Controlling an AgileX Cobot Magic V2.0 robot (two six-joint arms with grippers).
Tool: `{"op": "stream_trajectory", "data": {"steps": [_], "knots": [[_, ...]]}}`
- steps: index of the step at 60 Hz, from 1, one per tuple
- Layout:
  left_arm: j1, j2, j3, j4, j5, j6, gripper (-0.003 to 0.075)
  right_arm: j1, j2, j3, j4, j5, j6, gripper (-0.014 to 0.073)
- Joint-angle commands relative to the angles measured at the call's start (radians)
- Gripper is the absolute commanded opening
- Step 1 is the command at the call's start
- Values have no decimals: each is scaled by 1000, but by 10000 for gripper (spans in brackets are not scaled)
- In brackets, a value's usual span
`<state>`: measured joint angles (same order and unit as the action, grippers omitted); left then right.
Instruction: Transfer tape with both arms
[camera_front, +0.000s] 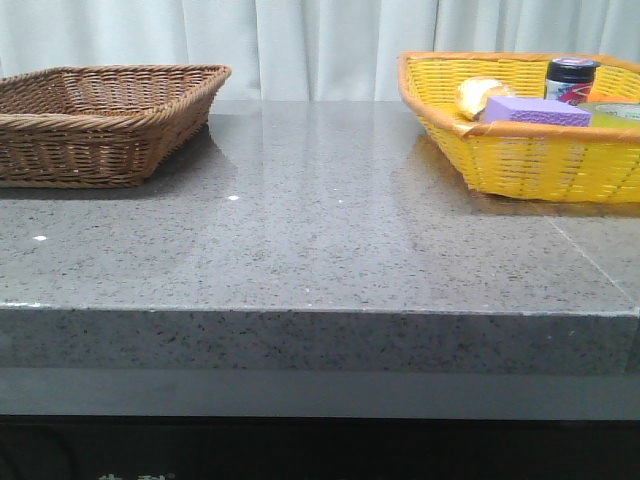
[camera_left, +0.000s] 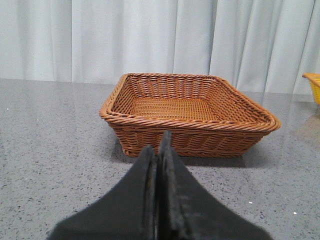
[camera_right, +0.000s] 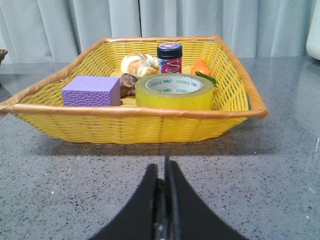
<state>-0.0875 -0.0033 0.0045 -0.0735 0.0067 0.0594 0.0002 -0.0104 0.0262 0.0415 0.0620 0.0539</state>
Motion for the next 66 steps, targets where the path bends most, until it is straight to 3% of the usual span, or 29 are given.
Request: {"op": "stream_trajectory", "data": {"steps": [1, 53, 66], "knots": [[2, -16, 6, -3, -81, -10, -20, 1, -22, -6, -11, -83, -8, -67], [2, -16, 4, -6, -113, -10, -20, 1, -22, -7, -11, -106, -8, -67], [2, -16, -110, -48, -67, -10, -20, 1, -22, -85, -10, -72, -8, -67]]}}
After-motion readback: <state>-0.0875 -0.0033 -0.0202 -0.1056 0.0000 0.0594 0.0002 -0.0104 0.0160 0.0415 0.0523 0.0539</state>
